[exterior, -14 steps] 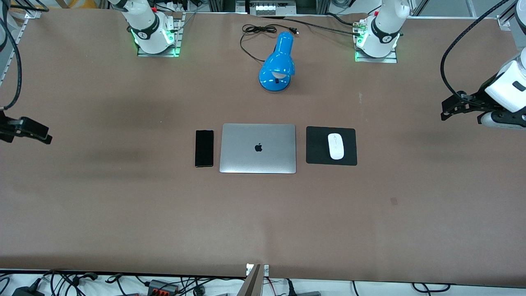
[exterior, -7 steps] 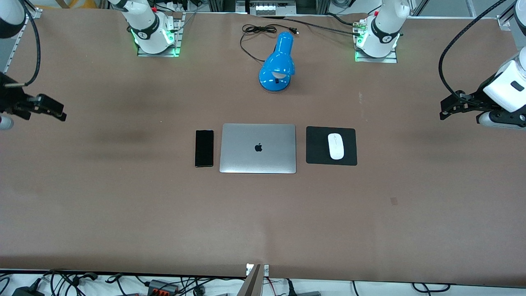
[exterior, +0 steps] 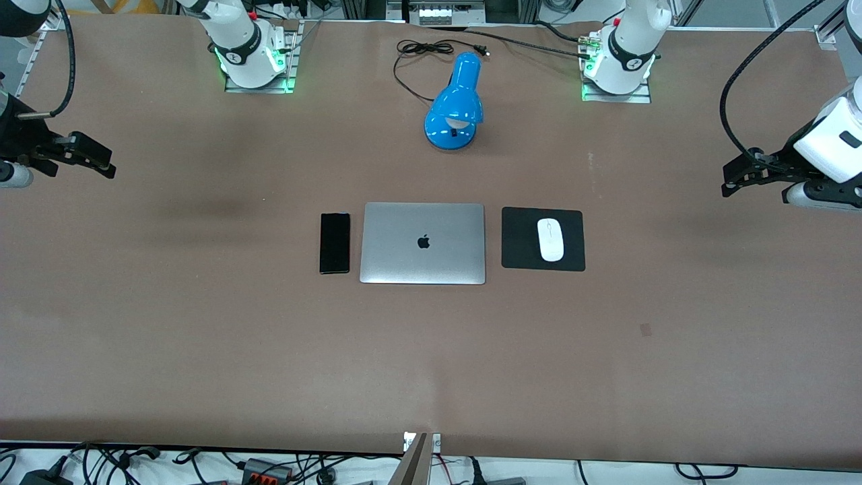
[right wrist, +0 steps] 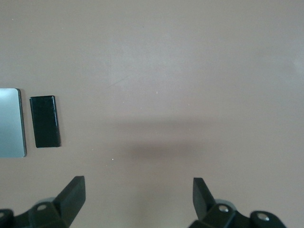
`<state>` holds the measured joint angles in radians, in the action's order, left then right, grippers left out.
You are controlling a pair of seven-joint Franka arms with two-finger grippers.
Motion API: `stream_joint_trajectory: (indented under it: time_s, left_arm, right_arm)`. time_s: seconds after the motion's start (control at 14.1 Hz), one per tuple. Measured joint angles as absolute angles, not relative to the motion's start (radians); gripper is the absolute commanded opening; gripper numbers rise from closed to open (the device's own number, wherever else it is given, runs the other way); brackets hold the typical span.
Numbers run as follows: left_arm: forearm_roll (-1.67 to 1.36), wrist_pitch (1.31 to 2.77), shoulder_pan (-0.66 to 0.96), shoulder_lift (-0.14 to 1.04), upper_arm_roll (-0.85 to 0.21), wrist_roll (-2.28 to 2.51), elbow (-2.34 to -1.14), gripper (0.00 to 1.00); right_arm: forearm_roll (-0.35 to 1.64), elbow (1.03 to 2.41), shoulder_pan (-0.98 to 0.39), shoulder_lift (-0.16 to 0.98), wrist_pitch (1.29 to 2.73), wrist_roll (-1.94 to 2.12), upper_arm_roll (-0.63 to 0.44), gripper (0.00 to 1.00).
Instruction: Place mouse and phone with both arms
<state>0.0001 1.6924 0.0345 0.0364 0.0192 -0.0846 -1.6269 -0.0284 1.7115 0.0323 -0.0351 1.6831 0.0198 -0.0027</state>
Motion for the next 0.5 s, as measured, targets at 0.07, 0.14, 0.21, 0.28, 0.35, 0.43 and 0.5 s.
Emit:
stream_joint_trajectory:
  time_s: [0.07, 0.14, 0.21, 0.28, 0.35, 0.43, 0.5]
  left_arm:
    - [0.000, 1.692, 0.035, 0.037, 0.019, -0.085, -1.626, 1.00]
    - [0.000, 1.692, 0.035, 0.037, 0.019, -0.085, -1.625, 1.00]
    - [0.000, 1.691, 0.035, 0.037, 0.019, -0.085, -1.625, 1.00]
    - [0.000, 1.691, 0.035, 0.037, 0.019, -0.085, -1.625, 1.00]
    - [0.000, 1.690, 0.035, 0.037, 0.019, -0.085, -1.625, 1.00]
    - [0.000, 1.690, 0.035, 0.037, 0.019, -0.085, -1.625, 1.00]
    - [0.000, 1.690, 0.035, 0.037, 0.019, -0.085, -1.625, 1.00]
  right_arm:
    - [-0.028, 1.712, 0.032, -0.040, 1.682, 0.020, -0.003, 1.00]
    - [-0.028, 1.713, 0.032, -0.043, 1.681, 0.020, -0.003, 1.00]
    - [-0.028, 1.714, 0.032, -0.046, 1.679, 0.021, -0.003, 1.00]
    - [-0.028, 1.714, 0.032, -0.047, 1.676, 0.024, -0.003, 1.00]
    - [-0.028, 1.714, 0.032, -0.048, 1.674, 0.026, -0.003, 1.00]
    - [-0.028, 1.714, 0.032, -0.049, 1.673, 0.027, -0.003, 1.00]
    - [-0.028, 1.714, 0.032, -0.049, 1.673, 0.029, -0.003, 1.00]
